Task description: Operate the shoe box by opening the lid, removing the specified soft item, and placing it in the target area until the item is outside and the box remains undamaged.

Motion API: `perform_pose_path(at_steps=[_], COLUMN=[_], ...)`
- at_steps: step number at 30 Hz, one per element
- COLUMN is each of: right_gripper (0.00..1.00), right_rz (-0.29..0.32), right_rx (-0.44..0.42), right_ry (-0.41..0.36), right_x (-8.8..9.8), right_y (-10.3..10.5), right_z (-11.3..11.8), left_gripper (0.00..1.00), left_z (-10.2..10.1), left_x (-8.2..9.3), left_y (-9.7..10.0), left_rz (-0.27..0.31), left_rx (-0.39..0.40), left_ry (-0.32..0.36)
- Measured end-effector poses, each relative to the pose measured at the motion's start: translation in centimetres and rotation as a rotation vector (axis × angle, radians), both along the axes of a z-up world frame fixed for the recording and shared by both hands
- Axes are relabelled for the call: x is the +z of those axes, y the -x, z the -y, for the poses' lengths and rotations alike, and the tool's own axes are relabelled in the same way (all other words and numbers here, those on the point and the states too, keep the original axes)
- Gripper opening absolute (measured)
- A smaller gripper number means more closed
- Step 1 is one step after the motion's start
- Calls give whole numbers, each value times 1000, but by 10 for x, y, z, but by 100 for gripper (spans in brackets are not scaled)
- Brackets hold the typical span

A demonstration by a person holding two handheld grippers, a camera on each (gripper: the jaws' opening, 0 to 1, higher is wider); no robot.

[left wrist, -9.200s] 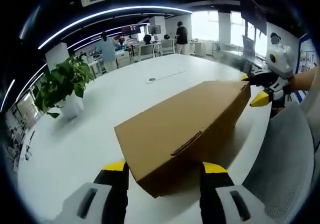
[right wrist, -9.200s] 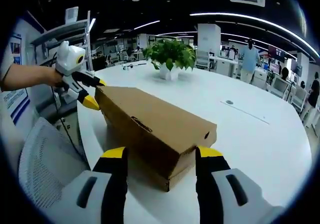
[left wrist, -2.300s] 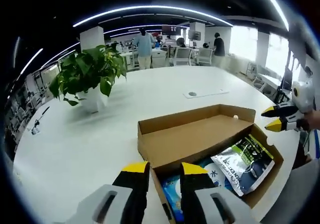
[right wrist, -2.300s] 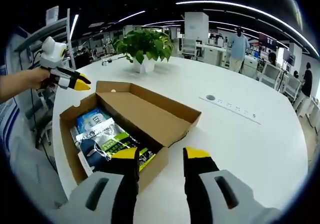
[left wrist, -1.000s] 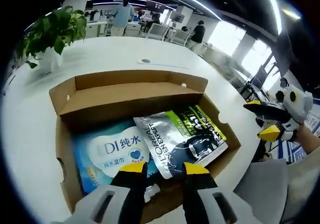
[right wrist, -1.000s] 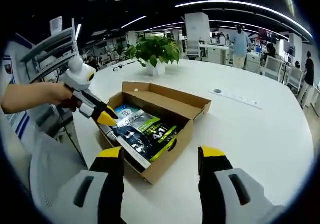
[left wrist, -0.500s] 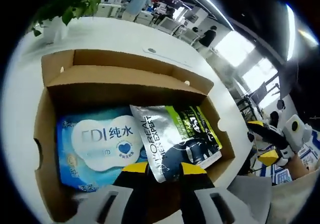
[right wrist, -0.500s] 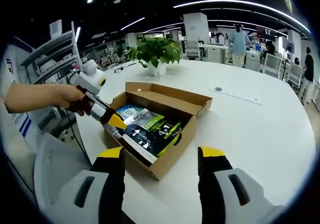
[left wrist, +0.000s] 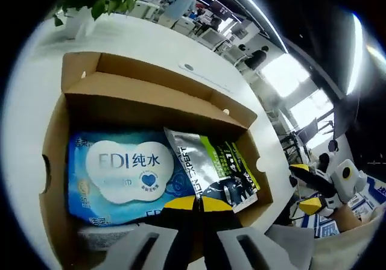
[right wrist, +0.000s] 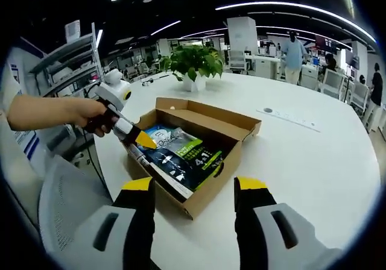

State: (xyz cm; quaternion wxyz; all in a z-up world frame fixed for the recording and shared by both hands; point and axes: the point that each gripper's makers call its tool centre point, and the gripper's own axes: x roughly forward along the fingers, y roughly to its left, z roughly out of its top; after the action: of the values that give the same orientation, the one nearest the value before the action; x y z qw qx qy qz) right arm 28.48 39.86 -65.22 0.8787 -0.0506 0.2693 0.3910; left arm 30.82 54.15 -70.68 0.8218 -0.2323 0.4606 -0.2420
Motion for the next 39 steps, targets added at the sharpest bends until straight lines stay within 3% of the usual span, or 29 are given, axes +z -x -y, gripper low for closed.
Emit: perform_pose_path(at_steps=[9,21,27,39], right_gripper=[44,42,35,33], right_rz=[16,32,64,107], right_rx=[52,112,136,147], right_ry=[13,52,95,156], right_x=[-1,-14,-22,-38], right_y=[-6,-14,-18,-28], right_z=[-19,-45,-53,-66], left_gripper=[0,0,0,0], left_z=[2,10,14,37], left_x=[18,46,55,76], left_y=[-2,-9,-14,-20], left_rz=[27,79,82,116], left_rx=[6,-16,-7,-56], left_ry=[20,-2,19,7])
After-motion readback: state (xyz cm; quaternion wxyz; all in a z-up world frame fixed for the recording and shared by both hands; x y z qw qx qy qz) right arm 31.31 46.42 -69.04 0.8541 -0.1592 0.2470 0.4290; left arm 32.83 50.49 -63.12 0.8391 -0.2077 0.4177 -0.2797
